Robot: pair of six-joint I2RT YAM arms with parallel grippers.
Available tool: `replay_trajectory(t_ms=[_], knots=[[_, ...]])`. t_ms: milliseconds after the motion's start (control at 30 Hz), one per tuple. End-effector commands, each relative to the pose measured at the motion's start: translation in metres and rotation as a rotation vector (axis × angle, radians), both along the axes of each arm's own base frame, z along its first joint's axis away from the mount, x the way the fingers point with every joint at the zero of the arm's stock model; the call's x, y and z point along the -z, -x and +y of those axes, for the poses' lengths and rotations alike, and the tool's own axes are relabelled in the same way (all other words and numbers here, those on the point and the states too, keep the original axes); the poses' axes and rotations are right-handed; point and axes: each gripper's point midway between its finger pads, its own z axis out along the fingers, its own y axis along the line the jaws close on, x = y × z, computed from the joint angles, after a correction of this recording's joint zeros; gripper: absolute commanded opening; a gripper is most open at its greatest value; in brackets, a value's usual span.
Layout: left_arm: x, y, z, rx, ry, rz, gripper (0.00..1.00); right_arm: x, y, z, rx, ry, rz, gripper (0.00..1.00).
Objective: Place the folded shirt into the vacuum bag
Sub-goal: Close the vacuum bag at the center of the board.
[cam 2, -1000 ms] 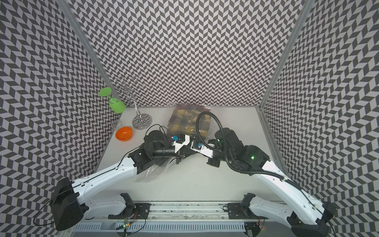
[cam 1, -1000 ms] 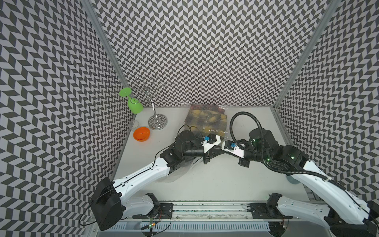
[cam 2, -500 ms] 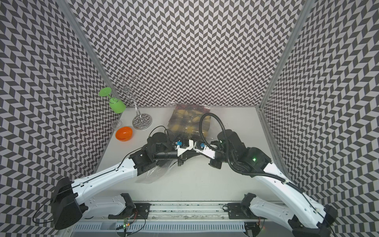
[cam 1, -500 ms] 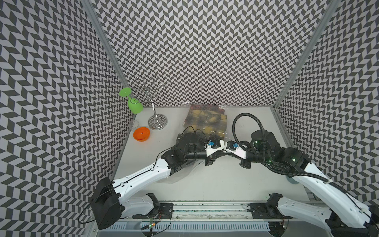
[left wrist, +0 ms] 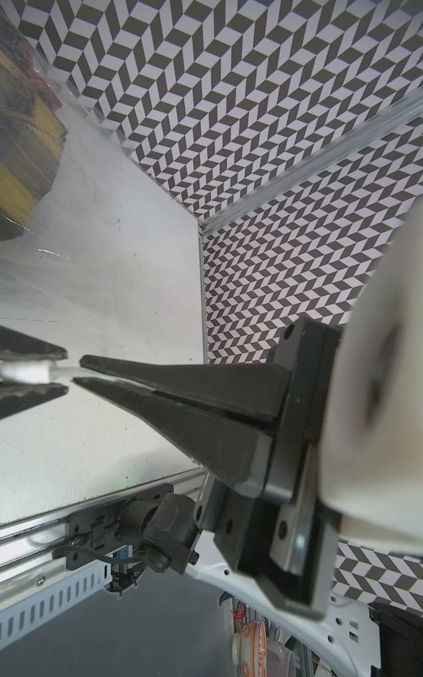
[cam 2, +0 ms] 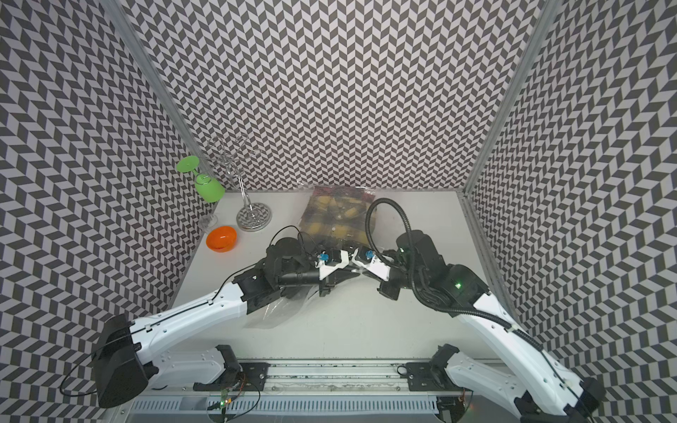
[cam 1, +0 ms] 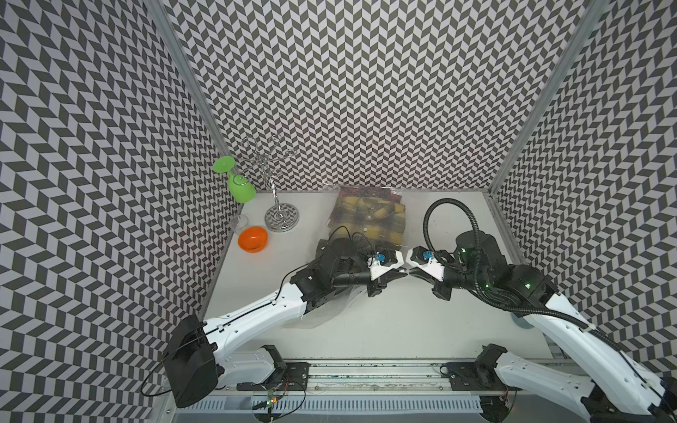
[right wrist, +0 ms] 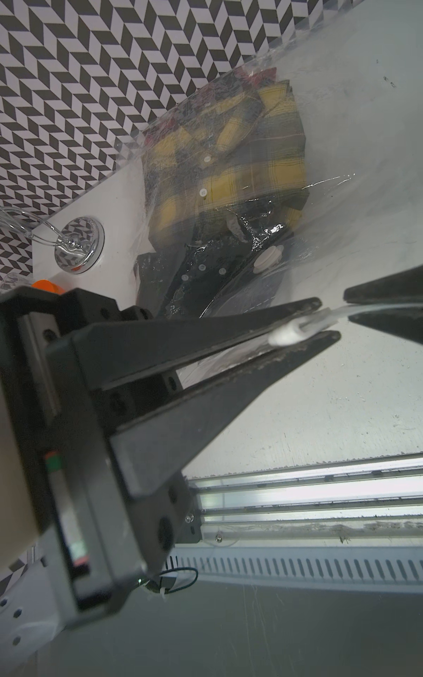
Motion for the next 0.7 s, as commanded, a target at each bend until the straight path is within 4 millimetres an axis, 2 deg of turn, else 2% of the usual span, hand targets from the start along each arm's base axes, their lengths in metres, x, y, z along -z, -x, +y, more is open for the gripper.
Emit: replay_trajectory(t_ms=[0,233,367,500,667], knots=[[0.065,-0.007,0.020,-0.079,-0.212,0.126,0.00,-0.052,-0.005,-0.003,0.006,-0.128,-0.174,0.00],[0.069,-0.009,0.021,-0.094,-0.228,0.138,0.00,-0.058,-0.010,-0.009,0.040,-0.150,-0.176,0.00],[0.076,-0.009,0.024,-0.115,-0.238,0.161,0.00,-0.058,-0.019,-0.014,0.087,-0.156,-0.180,0.00],[0.083,-0.007,0.030,-0.137,-0.238,0.195,0.00,-0.062,-0.034,-0.028,0.183,-0.171,-0.198,0.00],[0.091,-0.003,0.036,-0.153,-0.244,0.223,0.00,-0.076,-0.055,-0.051,0.331,-0.252,-0.227,0.00]])
